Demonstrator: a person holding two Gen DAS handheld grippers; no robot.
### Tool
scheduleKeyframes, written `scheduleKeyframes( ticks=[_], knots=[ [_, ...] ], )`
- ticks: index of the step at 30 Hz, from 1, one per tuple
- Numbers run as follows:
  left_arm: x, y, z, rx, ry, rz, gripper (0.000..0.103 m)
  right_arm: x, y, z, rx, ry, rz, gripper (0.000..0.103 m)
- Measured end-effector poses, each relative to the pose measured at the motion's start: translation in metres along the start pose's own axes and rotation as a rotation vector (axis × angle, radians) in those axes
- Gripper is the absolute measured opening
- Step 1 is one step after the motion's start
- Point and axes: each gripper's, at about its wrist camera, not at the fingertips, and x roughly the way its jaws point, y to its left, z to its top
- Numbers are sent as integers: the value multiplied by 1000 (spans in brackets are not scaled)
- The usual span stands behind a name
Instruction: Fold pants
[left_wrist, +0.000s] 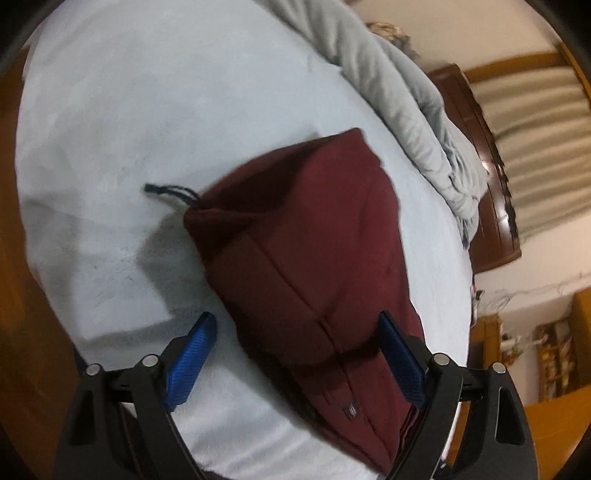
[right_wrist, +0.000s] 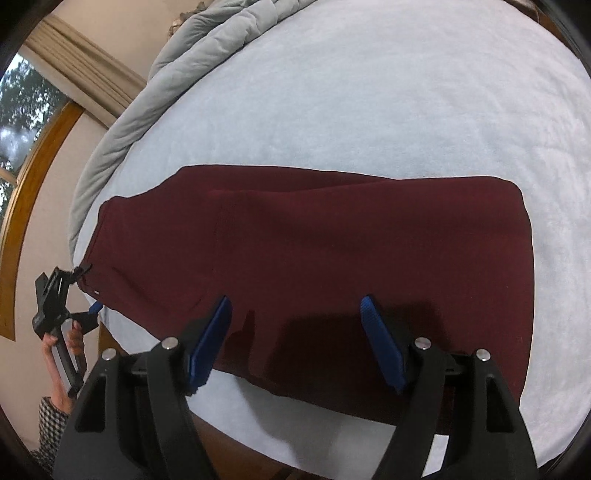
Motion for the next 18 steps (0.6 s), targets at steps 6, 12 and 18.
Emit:
scheduleKeyframes(
  ticks=[6,12,18],
  knots=[
    [-5,-18,1,8,-50,-29,86,2,1,-1,-12,7,-15,74],
    [-17,-38,-2,148,-123,-134,74,4,0,-1,-12,9,-17,77],
    [18,-18,14,55,-62,-68,82,4,0,-2,-28,8,-21,78]
  ],
)
